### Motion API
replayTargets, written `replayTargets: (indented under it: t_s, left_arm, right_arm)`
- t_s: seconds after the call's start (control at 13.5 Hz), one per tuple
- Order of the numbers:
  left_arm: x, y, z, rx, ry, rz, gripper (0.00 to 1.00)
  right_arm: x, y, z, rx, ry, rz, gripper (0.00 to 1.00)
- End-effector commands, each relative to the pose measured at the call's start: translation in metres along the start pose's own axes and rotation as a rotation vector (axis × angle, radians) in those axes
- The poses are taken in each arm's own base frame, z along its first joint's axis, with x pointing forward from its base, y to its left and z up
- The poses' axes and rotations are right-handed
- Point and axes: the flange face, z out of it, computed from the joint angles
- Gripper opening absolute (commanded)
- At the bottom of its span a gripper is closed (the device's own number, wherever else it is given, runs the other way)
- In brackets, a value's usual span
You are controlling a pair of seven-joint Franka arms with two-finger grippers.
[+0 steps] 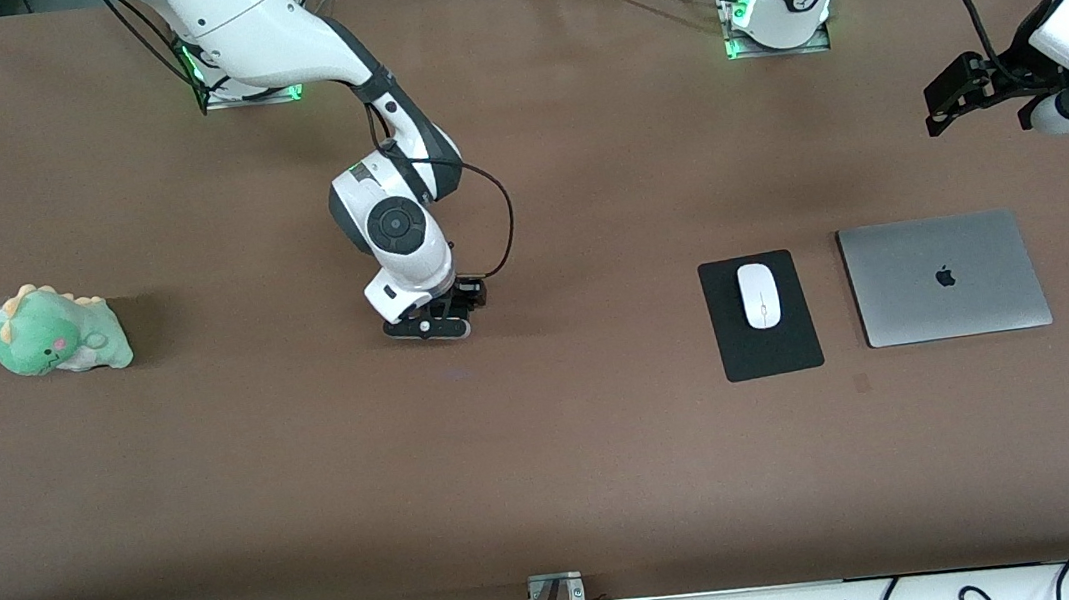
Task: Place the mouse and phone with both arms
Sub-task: 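Release the mouse on the pad while the right gripper grasps the phone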
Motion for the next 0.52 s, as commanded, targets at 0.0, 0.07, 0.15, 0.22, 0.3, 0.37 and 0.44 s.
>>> replayTargets:
  t_s: [0.0, 0.07, 0.15, 0.22, 0.3, 0.37, 0.44]
  left_arm:
    - [-0.001, -0.002, -0.001, 0.011, -0.034, 0.017, 1.00]
    - [-0.001, -0.002, 0.000, 0.009, -0.036, 0.017, 1.00]
    - [0.000, -0.002, -0.001, 0.008, -0.033, 0.015, 1.00]
    - [0.000, -0.002, 0.000, 0.008, -0.035, 0.015, 1.00]
    - [0.000, -0.002, -0.001, 0.008, -0.033, 0.015, 1.00]
    - [0.001, -0.002, 0.000, 0.007, -0.033, 0.014, 1.00]
    - [0.001, -0.003, -0.001, 0.007, -0.032, 0.012, 1.00]
  right_arm:
    - [0.000, 0.000, 0.000, -0.010, 0.014, -0.007, 0.65]
    - [0.002, 0.001, -0.001, -0.011, 0.013, -0.011, 0.56]
    - [0.006, 0.006, -0.004, -0.016, 0.009, -0.010, 0.48]
    - [0.013, 0.009, -0.011, -0.030, -0.010, -0.020, 0.43]
    - [0.024, 0.015, -0.022, -0.053, -0.040, -0.042, 0.39]
    - [0.037, 0.024, -0.035, -0.071, -0.071, -0.066, 0.37]
    - [0.048, 0.035, -0.046, -0.081, -0.097, -0.090, 0.35]
